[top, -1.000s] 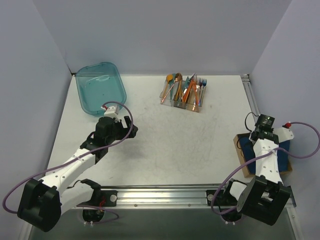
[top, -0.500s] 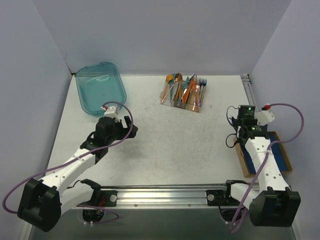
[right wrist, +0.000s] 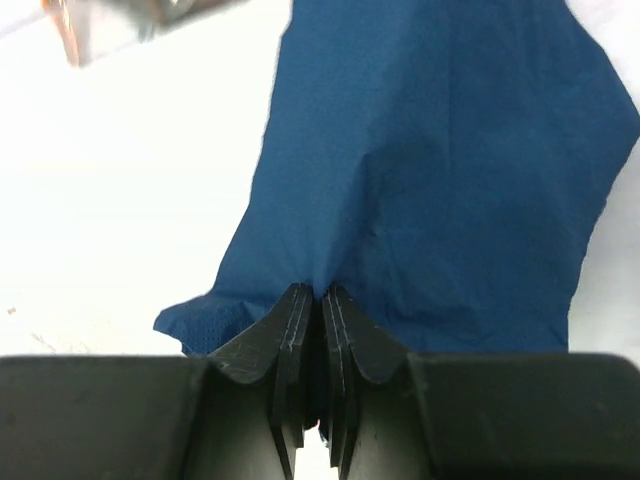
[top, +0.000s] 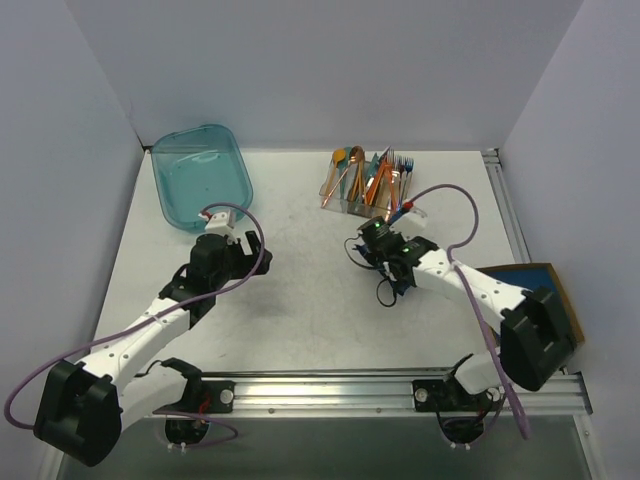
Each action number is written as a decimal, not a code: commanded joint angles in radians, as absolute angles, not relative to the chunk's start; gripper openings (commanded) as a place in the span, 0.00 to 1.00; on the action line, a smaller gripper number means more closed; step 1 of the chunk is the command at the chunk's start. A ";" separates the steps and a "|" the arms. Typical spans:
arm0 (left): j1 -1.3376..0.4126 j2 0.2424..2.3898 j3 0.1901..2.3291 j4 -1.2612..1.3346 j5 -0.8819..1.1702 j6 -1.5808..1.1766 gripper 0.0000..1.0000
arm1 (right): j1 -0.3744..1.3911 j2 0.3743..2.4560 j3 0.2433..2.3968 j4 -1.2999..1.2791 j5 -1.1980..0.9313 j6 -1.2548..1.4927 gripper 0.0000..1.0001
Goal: Place the utensils on the paper napkin and roll it up
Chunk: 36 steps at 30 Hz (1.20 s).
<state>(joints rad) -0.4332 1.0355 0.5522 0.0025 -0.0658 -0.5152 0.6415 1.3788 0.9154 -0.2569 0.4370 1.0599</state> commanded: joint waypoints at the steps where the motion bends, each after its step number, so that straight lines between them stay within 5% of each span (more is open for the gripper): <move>1: -0.431 1.009 0.597 0.011 -0.097 -0.506 0.94 | 0.727 1.518 0.998 -0.192 0.525 1.137 0.12; 8: -0.416 1.000 0.592 0.002 -0.115 -0.512 0.94 | 0.831 1.765 1.133 -0.109 0.494 1.155 0.18; 17: -0.411 0.997 0.591 0.002 -0.110 -0.506 0.94 | 0.853 1.813 1.169 -0.015 0.445 1.083 0.59; 29: -0.480 1.167 0.653 0.095 0.000 -0.535 0.95 | 0.603 1.562 1.008 0.075 0.330 0.789 0.50; 36: -0.621 1.348 0.768 0.135 -0.028 -0.613 0.99 | 0.416 1.558 1.129 0.055 0.265 0.528 0.51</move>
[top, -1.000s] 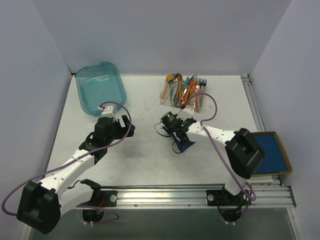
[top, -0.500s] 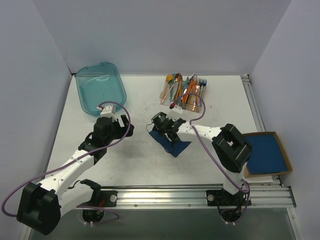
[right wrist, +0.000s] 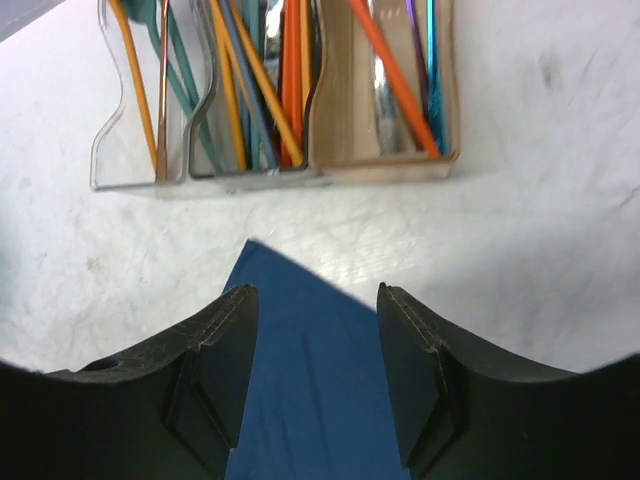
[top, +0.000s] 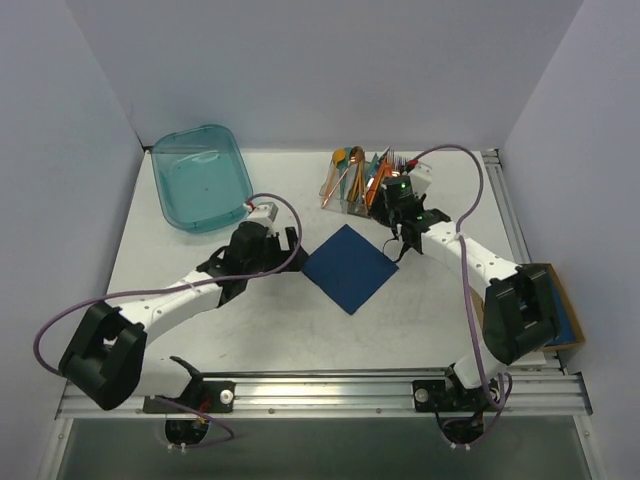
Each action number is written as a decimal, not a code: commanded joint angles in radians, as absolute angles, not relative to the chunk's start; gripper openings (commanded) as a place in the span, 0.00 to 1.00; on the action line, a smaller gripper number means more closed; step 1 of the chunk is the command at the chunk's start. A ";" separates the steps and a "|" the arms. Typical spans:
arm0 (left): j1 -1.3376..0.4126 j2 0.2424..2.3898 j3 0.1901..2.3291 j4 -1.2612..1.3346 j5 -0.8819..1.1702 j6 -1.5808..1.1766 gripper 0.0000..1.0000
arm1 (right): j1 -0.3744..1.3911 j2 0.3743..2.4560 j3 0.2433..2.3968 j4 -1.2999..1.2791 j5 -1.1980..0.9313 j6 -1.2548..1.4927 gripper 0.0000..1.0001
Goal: Place the utensils on the paper napkin and roll it up
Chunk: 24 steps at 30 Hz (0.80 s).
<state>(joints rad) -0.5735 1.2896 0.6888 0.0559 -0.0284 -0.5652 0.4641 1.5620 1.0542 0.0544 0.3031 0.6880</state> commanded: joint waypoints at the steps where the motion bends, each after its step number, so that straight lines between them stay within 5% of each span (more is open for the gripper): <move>1: -0.638 1.373 0.785 0.141 -0.029 -0.621 1.00 | 0.396 1.572 1.172 0.051 0.265 0.509 0.50; 8: -0.689 1.638 0.945 0.213 0.000 -0.693 0.90 | 0.311 1.776 1.383 0.037 0.232 0.329 0.40; 17: -0.689 1.830 1.051 0.216 0.026 -0.678 0.71 | 0.252 1.989 1.569 0.031 0.154 0.207 0.38; 24: -0.684 1.861 1.069 0.180 0.008 -0.655 0.66 | 0.232 2.091 1.643 0.020 0.124 0.175 0.37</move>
<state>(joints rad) -0.6899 1.8553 1.0191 0.1650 0.0086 -0.6716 0.2424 2.0750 1.5925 0.0261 0.1421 0.2161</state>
